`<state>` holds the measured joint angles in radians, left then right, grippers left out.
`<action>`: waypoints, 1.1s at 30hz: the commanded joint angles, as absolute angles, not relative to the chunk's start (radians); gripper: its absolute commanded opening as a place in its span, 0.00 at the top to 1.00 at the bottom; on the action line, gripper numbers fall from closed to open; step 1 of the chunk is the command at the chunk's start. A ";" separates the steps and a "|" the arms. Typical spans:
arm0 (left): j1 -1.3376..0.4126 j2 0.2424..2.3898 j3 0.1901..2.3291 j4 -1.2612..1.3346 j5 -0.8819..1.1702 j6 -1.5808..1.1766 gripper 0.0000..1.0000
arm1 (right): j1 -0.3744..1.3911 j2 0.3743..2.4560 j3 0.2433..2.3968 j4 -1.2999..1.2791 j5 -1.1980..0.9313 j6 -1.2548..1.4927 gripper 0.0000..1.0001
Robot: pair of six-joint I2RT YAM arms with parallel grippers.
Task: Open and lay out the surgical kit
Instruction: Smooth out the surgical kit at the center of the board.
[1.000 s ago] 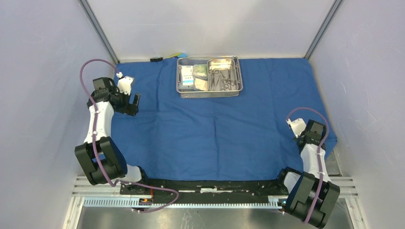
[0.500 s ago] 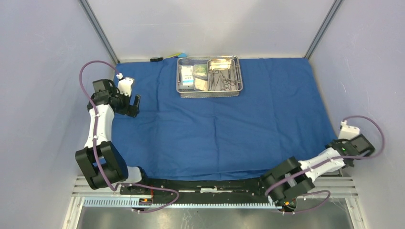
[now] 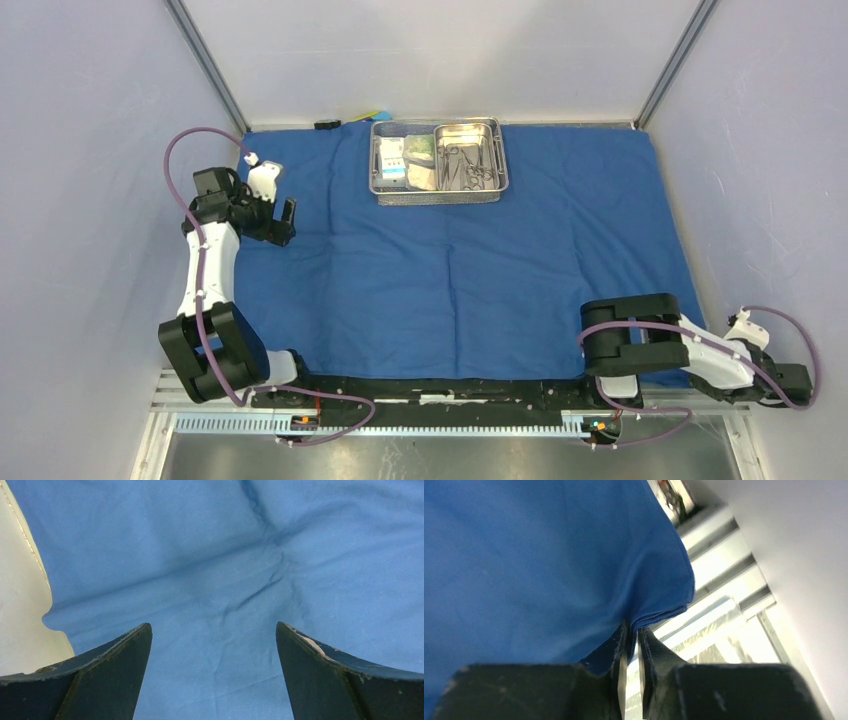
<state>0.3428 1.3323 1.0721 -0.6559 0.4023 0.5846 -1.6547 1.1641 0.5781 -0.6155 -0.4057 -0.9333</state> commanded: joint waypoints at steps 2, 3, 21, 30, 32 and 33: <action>0.348 1.322 1.058 -0.634 0.430 0.612 0.00 | -1.709 1.088 0.558 -0.564 -0.404 -1.020 0.77; 0.348 1.321 1.051 -0.631 0.427 0.617 0.00 | -1.709 1.078 0.567 -0.552 -0.407 -1.015 0.76; 0.349 1.302 1.029 -0.606 0.380 0.554 0.00 | -1.560 0.901 0.684 -0.718 -0.614 -1.165 0.32; 0.489 1.341 1.100 -0.788 0.406 0.594 0.00 | -0.990 0.813 0.673 -0.634 -0.442 -0.865 0.12; 0.583 1.377 1.142 -0.870 0.447 0.621 0.00 | -0.885 0.845 0.663 -0.593 -0.392 -0.818 0.07; 0.626 1.388 1.158 -0.907 0.470 0.634 0.00 | -0.825 0.850 0.649 -0.559 -0.357 -0.795 0.06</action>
<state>0.4881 1.3445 1.0645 -0.7513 0.3969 0.5808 -0.9852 0.8005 0.6579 -0.6399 -0.4786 -0.9279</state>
